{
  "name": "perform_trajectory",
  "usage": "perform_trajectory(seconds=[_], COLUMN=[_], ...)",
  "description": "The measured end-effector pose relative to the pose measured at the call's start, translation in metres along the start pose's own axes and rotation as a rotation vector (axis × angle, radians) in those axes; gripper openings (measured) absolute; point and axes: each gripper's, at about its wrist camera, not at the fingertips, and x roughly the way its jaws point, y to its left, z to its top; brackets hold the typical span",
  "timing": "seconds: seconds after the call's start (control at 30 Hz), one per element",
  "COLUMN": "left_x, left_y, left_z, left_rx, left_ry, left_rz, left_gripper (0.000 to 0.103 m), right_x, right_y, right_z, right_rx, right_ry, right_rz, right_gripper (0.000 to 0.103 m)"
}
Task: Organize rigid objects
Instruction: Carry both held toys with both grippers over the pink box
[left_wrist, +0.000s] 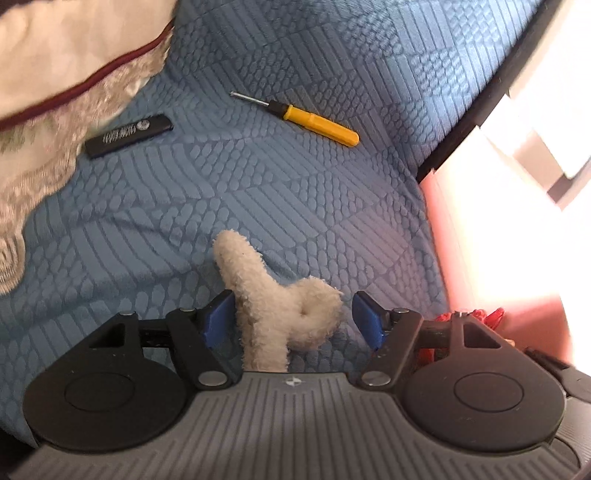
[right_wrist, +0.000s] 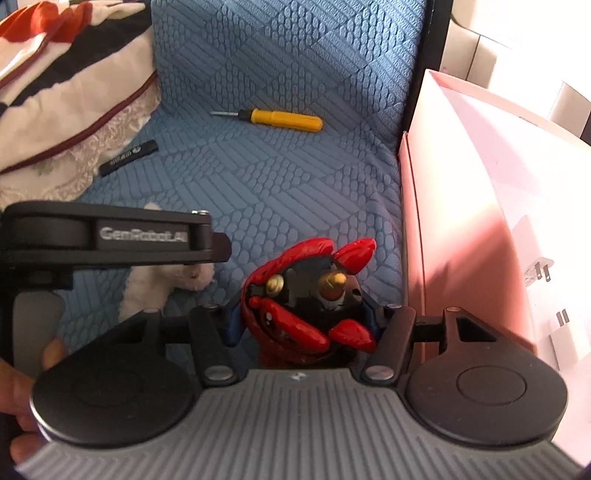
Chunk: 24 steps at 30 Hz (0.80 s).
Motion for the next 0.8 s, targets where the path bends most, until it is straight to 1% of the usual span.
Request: perform_trajectory(seconds=[0.03, 0.07, 0.13, 0.27, 0.37, 0.67, 0.8], left_x=[0.001, 0.001, 0.001, -0.003, -0.011, -0.051, -0.073], left_y=[-0.001, -0.002, 0.001, 0.012, 0.015, 0.009, 0.004], left_z=[0.000, 0.000, 0.001, 0.010, 0.016, 0.022, 0.025], left_rx=[0.014, 0.033, 0.039, -0.024, -0.045, -0.024, -0.008], left_ry=[-0.006, -0.012, -0.014, 0.005, 0.015, 0.008, -0.016], left_rz=[0.014, 0.035, 0.032, -0.009, -0.046, -0.146, -0.188], left_gripper=[0.066, 0.062, 0.061, 0.060, 0.059, 0.059, 0.059], right_x=[0.000, 0.000, 0.001, 0.000, -0.005, -0.035, -0.058], right_y=[0.001, 0.002, 0.002, 0.002, 0.002, -0.006, -0.011], right_z=[0.000, 0.000, 0.000, 0.002, 0.005, 0.015, 0.025], right_rx=[-0.004, -0.003, 0.000, -0.005, -0.010, 0.033, 0.036], right_ry=[-0.001, -0.001, 0.000, 0.006, -0.003, -0.053, -0.105], right_rz=[-0.005, -0.006, -0.009, -0.018, -0.020, 0.018, 0.027], right_gripper=[0.062, 0.062, 0.062, 0.062, 0.062, 0.062, 0.062])
